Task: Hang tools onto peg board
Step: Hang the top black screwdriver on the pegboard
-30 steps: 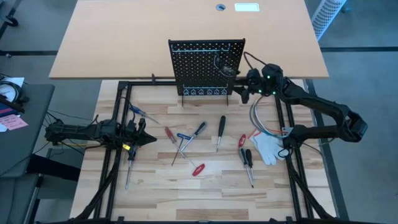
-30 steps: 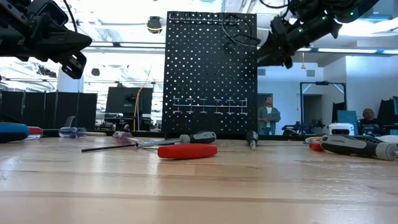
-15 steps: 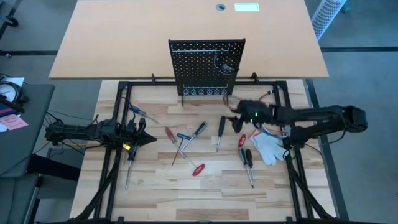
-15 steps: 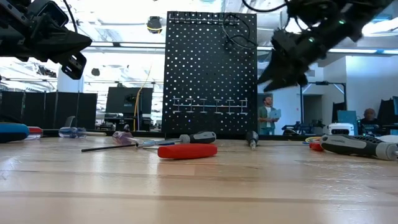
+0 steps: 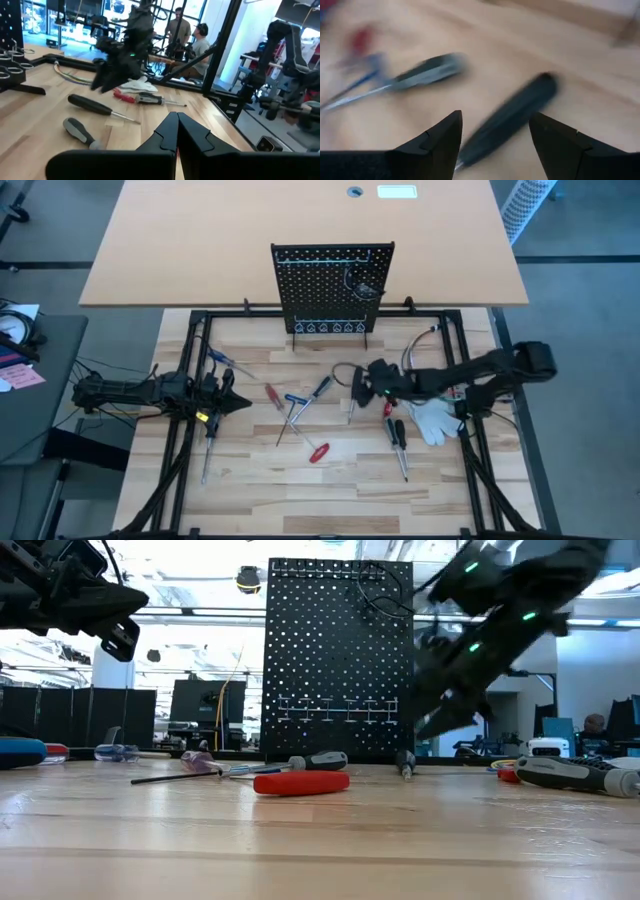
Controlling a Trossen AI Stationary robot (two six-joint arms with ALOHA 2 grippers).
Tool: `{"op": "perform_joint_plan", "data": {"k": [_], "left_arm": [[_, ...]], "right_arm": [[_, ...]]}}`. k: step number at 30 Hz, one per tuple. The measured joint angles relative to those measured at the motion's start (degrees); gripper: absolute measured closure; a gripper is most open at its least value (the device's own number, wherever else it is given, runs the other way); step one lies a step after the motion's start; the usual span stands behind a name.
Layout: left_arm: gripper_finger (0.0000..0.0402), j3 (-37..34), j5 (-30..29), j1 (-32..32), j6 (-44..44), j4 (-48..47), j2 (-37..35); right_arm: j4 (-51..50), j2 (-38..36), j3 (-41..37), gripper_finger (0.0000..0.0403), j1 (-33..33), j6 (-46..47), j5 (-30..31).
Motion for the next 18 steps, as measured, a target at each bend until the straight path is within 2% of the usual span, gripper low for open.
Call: {"op": "perform_joint_plan", "data": {"k": [2,6,18], "left_arm": [[0.0402,0.0,0.0,0.0,0.0,0.2,0.0],[0.0401,0.0,0.0,0.0,-0.7,-0.2,0.0],[0.0401,0.0,0.0,0.0,-3.7,-3.0,0.0]], "right_arm": [[-3.7,3.0,3.0,0.0163,-1.9,0.7,0.6],[-4.8,7.7,7.5,0.0163,-4.5,0.2,-1.9],[-15.0,18.5,16.6,0.0165,-4.6,2.3,-0.7]]}}
